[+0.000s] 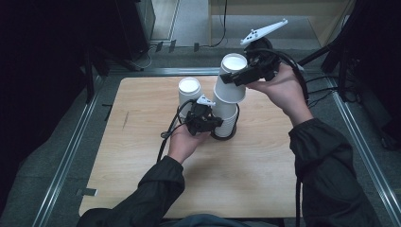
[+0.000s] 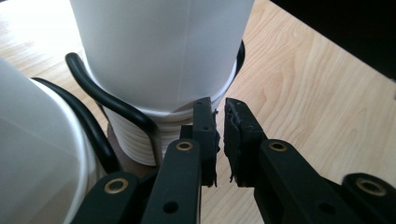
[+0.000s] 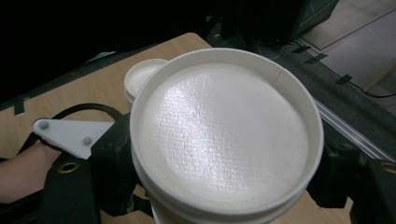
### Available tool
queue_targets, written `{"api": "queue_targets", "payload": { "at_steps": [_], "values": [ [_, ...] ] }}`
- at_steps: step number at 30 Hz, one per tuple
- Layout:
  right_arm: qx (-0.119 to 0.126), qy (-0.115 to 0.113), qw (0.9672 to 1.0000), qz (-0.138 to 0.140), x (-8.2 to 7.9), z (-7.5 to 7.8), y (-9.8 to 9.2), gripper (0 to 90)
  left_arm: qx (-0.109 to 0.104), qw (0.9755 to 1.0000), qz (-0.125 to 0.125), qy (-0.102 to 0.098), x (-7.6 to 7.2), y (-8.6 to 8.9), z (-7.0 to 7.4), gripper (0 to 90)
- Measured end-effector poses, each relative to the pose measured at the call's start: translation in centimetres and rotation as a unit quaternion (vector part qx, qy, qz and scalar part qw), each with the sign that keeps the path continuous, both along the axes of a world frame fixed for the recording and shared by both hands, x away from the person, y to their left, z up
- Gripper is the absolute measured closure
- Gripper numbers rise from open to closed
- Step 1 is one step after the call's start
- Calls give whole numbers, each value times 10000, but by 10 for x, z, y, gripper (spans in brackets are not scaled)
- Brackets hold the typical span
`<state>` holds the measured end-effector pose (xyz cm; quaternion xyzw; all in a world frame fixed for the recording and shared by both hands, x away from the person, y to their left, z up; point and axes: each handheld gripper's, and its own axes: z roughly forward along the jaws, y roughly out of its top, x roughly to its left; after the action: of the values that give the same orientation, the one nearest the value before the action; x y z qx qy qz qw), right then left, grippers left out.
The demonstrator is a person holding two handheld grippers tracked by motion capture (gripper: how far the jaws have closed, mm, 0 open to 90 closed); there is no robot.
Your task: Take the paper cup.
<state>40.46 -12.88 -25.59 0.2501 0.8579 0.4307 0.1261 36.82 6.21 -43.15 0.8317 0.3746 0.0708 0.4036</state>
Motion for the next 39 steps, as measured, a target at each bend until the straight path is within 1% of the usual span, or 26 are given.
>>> {"api": "queue_targets", "payload": {
  "at_steps": [1,4,6,9,10,11,12,13,14,15,16,18,19,20,22,23,26,28,30,31,32,34,35,36,37,39],
  "values": [
    [4,13,10000,31,-4,4,-5,249,-15,10000,-22,7,-1,0,1,812],
    [5,43,10000,68,-7,6,-9,249,-60,10000,-41,22,-2,1,2,802],
    [-56,9,9999,125,-12,6,-14,248,-63,9999,-113,-11,-2,2,4,788],
    [-41,-21,9999,147,-20,5,-25,246,-99,9994,-335,51,-4,3,6,731],
    [-41,-21,9999,147,-20,5,-25,246,-95,9991,-395,77,-4,2,7,731],
    [-15,15,9999,159,-25,2,-31,246,-97,9987,-494,60,-5,2,11,694],
    [-15,15,9999,159,-25,2,-31,246,-97,9987,-494,60,-5,2,11,690],
    [-14,41,9997,239,-29,-3,-36,246,-200,9982,-555,41,-8,3,14,680],
    [-14,41,9997,239,-29,-3,-36,246,-200,9982,-555,41,-8,3,14,660],
    [-44,68,9997,251,-32,-5,-38,246,-201,9981,-584,9,-9,4,15,660],
    [-141,58,9994,313,-37,-12,-42,245,-157,9980,-615,-23,-10,5,15,635],
    [-181,61,9993,327,-39,-14,-44,245,-128,9973,-719,-6,-11,7,16,620],
    [-207,68,9992,342,-44,-20,-49,244,-56,9966,-817,33,-12,9,16,592],
    [-194,52,9992,338,-45,-22,-50,244,-56,9966,-817,33,-12,9,16,579],
    [-168,74,9993,333,-47,-24,-52,244,-63,9958,-910,61,-15,11,17,562],
    [-149,84,9993,324,-48,-26,-54,244,-41,9956,-938,16,-16,12,18,552],
    [-99,72,9995,295,-54,-33,-60,244,-28,9948,-1020,50,-19,17,18,504],
    [-69,88,9995,282,-58,-38,-64,243,14,9949,-1010,-22,-21,20,19,499],
    [-32,122,9996,270,-61,-44,-68,243,-93,9946,-1033,-5,-23,24,19,481],
    [-16,141,9995,277,-64,-52,-71,243,-173,9939,-1087,-23,-26,28,20,472],
    [-16,141,9995,277,-64,-52,-71,243,-173,9939,-1087,-23,-26,28,20,465],
    [9,191,9994,292,-66,-60,-73,243,-207,9928,-1181,-76,-28,32,18,449],
    [22,207,9993,321,-68,-68,-75,242,-293,9913,-1278,-106,-31,35,17,418],
    [22,207,9993,321,-68,-68,-75,242,-293,9913,-1278,-106,-31,35,17,410],
    [29,210,9992,336,-69,-71,-75,242,-369,9905,-1318,-119,-32,37,16,410],
    [32,218,9991,367,-70,-79,-75,242,-432,9897,-1359,-111,-34,41,13,384]
  ]
}}
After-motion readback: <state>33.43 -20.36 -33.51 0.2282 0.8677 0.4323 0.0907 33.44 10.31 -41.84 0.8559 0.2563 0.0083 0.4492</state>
